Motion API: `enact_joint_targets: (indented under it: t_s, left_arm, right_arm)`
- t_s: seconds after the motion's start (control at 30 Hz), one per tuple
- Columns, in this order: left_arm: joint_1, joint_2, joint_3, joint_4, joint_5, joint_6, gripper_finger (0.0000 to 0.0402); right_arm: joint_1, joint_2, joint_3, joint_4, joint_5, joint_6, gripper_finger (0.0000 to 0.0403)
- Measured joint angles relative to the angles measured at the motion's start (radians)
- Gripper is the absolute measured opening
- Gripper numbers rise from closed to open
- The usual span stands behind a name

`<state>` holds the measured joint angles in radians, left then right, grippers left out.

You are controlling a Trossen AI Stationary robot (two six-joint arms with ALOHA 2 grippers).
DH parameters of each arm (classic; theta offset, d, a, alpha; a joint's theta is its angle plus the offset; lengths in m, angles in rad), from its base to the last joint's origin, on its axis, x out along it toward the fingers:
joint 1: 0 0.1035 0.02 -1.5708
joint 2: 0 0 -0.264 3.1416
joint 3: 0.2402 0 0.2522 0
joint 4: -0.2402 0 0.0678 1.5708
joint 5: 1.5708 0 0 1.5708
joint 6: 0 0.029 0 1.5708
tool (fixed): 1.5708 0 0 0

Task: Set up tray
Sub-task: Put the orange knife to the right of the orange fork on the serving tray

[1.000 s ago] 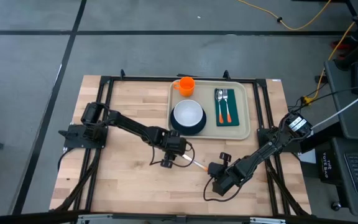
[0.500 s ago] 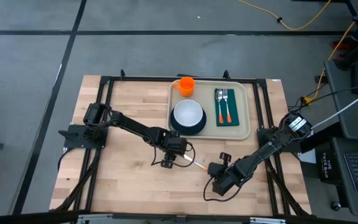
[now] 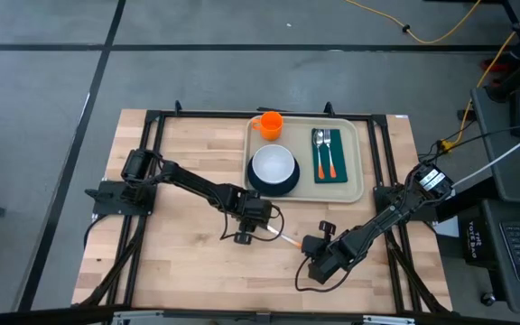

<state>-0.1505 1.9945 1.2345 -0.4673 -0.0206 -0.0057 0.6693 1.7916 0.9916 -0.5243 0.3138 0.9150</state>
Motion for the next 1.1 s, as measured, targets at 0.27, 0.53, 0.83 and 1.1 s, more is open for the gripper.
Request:
enact_joint_targets:
  t_s: [0.27, 0.53, 0.83, 1.1]
  left_arm:
    - [-0.007, 0.0, -0.001, -0.003, -0.013, 0.008, 0.0064]
    - [-0.014, 0.0, -0.002, 0.001, -0.037, 0.03, 0.0052]
    - [-0.015, 0.0, -0.003, 0.004, -0.02, 0.029, 0.0038]
    - [-0.013, 0.001, -0.004, 0.007, -0.008, 0.026, 0.005]
  right_arm:
    - [0.0, 0.0, 0.0, -0.001, 0.0, 0.0, 0.0]
    - [0.0, 0.0, 0.0, -0.001, 0.0, 0.0, 0.0]
    - [0.0, -0.002, 0.0, 0.0, 0.001, 0.0, 0.0]
    - [0.0, -0.002, 0.0, 0.0, 0.006, 0.0, 0.0]
